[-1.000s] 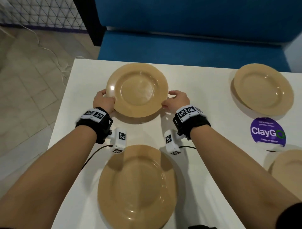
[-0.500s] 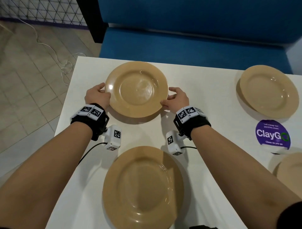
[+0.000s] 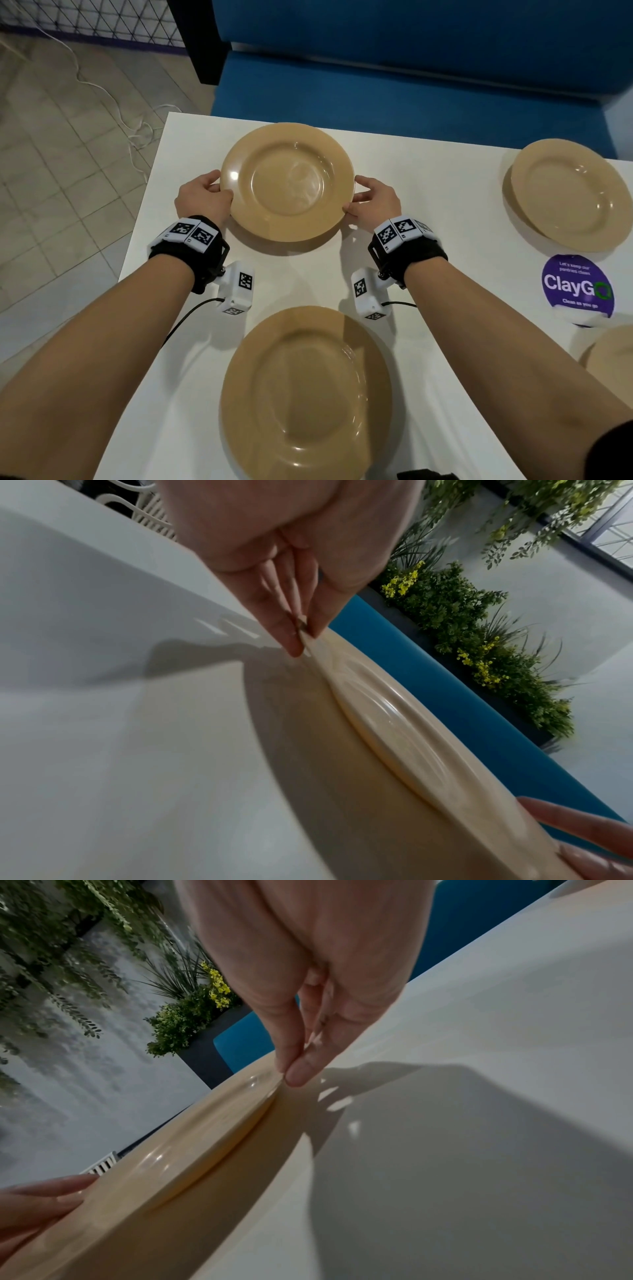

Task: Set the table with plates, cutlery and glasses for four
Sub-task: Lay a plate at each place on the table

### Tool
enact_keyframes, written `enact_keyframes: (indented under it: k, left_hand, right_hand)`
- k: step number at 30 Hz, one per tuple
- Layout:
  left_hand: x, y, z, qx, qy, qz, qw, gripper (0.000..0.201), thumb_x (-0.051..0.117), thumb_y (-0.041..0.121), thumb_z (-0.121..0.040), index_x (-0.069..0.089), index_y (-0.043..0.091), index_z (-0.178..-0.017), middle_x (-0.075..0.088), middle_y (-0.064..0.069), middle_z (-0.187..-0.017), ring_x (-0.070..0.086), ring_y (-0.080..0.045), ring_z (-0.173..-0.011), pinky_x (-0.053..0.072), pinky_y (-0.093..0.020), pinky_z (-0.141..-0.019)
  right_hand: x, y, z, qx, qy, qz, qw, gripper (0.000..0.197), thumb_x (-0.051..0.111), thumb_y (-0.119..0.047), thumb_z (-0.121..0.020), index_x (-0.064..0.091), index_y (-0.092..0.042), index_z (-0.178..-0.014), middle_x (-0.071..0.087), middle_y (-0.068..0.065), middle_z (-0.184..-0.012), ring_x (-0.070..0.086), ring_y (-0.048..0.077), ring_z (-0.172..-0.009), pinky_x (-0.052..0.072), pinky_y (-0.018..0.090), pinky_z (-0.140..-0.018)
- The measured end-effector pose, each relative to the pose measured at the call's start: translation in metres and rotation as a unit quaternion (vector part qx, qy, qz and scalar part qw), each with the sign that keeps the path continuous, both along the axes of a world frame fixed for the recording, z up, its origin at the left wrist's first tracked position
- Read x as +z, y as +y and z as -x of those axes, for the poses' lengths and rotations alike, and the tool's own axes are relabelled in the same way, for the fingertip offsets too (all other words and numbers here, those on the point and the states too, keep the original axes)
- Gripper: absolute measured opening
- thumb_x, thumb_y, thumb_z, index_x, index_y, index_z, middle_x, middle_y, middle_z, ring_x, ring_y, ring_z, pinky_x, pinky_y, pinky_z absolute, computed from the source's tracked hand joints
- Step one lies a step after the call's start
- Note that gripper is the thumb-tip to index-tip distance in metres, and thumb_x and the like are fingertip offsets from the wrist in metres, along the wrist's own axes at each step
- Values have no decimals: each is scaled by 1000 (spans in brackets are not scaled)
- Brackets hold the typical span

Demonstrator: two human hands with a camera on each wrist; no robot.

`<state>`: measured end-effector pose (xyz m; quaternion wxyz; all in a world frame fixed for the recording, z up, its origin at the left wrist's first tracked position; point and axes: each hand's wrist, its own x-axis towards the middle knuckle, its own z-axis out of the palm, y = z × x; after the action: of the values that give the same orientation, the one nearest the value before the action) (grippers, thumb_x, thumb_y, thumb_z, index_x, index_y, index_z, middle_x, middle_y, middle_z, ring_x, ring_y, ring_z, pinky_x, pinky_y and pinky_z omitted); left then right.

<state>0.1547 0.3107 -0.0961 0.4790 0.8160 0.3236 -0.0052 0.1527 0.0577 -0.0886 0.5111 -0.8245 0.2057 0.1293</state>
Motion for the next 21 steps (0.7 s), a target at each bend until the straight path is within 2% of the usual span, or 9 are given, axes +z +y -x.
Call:
enact_keyframes:
  k: [4,8,10,11,14,15,17,18,21]
  left_hand:
    - [3,6,-2,2,5,-5,1000,51,57,13,-74,62,24,-123,73,5,-98,68,-18,-96,53,-35,-92]
    - [6,8,0,1,13,4,1000,51,57,14,-73,62,26,-123,71,8,-94,67,-16,-96,54,-35,-90]
    - [7,9,2,-2,14,15,1000,52,59,18,-71,62,25,-123,72,8,-95,67,-16,-96,54,-36,-90]
    - [7,9,4,-4,15,20,1000,54,59,19,-70,62,24,-123,72,8,-96,67,-16,-97,54,-36,-91]
    - [10,10,10,-24,19,24,999,59,61,19,-69,59,22,-127,72,6,-101,67,-18,-99,53,-36,-93]
    - [12,10,12,-33,21,22,999,59,61,18,-69,58,21,-128,71,6,-103,67,-19,-99,52,-35,-94]
    - [17,11,18,-38,21,18,999,59,63,19,-73,55,21,-131,70,4,-108,66,-20,-100,51,-35,-96]
    - [20,11,22,-35,20,16,999,58,64,20,-75,54,21,-132,68,3,-111,66,-20,-101,50,-35,-97]
    - [27,11,43,-30,16,6,999,58,65,24,-76,53,22,-133,64,1,-119,64,-23,-105,48,-35,-100]
  right_hand:
    - [0,8,-1,4,5,9,1000,61,69,-1,-78,51,-20,-134,56,-12,-74,64,20,-89,53,36,-91]
    - [1,14,2,-22,16,-9,1000,62,72,-3,-75,52,-17,-132,58,-8,-76,67,25,-96,54,40,-90]
    - [3,16,5,-48,22,-27,998,63,73,-5,-74,50,-13,-133,60,-4,-77,68,28,-92,56,41,-87]
    - [4,15,7,-63,24,-38,997,63,73,-5,-76,49,-11,-134,60,-3,-77,69,27,-86,58,39,-82]
    - [11,12,19,-68,21,-25,997,57,70,-13,-81,47,-11,-134,59,-8,-74,64,16,-70,57,20,-66]
    - [13,11,24,-65,17,-20,998,56,70,-15,-82,48,-11,-134,59,-10,-74,64,15,-71,57,21,-70]
    - [17,8,33,-69,9,-26,997,56,71,-18,-81,49,-11,-132,60,-10,-75,67,17,-76,55,31,-87]
    - [18,7,39,-73,9,-30,997,55,71,-18,-81,50,-11,-131,62,-8,-78,67,18,-78,54,33,-91]
    - [23,4,60,-56,13,-27,998,49,70,-16,-81,53,-10,-127,66,3,-93,67,20,-80,54,33,-91]
